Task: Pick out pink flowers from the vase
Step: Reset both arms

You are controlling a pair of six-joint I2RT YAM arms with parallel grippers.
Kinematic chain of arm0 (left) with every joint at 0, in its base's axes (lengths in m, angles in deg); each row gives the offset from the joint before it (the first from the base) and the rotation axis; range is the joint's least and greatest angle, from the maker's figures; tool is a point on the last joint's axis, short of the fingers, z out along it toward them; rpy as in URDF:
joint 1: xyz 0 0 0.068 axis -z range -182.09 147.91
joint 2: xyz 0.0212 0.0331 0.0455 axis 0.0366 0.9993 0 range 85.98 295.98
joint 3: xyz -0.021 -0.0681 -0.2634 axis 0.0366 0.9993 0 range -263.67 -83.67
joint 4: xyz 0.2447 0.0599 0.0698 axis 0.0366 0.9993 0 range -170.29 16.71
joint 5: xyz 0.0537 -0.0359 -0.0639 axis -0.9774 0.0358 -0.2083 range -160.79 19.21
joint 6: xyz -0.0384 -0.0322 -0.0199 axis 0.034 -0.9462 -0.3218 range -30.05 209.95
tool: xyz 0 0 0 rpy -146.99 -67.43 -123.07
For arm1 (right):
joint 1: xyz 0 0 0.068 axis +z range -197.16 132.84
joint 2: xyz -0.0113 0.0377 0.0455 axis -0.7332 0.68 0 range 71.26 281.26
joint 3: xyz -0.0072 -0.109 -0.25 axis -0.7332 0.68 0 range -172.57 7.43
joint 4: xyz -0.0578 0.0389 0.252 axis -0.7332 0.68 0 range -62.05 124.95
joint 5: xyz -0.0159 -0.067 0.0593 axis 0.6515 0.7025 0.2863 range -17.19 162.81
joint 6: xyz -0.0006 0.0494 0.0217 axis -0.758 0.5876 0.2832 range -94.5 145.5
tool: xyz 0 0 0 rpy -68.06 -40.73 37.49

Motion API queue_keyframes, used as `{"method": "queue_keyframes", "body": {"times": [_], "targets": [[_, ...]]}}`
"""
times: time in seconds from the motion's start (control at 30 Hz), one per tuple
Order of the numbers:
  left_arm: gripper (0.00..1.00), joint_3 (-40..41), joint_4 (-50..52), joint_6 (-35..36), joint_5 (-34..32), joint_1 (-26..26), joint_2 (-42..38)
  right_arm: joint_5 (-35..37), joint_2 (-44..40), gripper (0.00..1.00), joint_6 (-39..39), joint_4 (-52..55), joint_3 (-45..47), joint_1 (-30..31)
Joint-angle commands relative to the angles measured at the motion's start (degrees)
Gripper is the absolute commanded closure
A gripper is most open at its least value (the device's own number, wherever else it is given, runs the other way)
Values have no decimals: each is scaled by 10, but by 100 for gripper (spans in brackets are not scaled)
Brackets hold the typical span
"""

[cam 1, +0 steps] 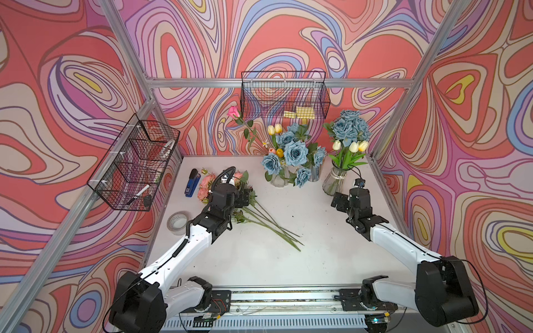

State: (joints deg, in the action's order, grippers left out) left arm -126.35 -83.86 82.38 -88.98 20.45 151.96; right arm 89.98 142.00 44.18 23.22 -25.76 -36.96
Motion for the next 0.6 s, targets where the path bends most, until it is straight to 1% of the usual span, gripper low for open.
{"method": "queue_keyframes", "body": {"times": [0.0,0.13,0.27,0.4,0.43,0.5,0.57], "targets": [[0,25,-106,76,11,-36,3,90,-8,2,-25,-111,35,-1],[0,76,-178,66,33,-88,22,143,-3,2,-74,-148,48,-1],[0,92,-183,68,53,-129,41,137,2,2,-102,-207,77,-1],[0,126,-247,81,64,-152,75,134,22,2,-132,-278,95,-1],[0,150,-264,80,66,-157,84,133,28,2,-137,-296,99,-1],[0,177,-312,89,63,-163,100,122,40,2,-160,-333,104,-1],[0,200,-350,82,53,-169,112,119,50,2,-164,-354,108,-1]]}}
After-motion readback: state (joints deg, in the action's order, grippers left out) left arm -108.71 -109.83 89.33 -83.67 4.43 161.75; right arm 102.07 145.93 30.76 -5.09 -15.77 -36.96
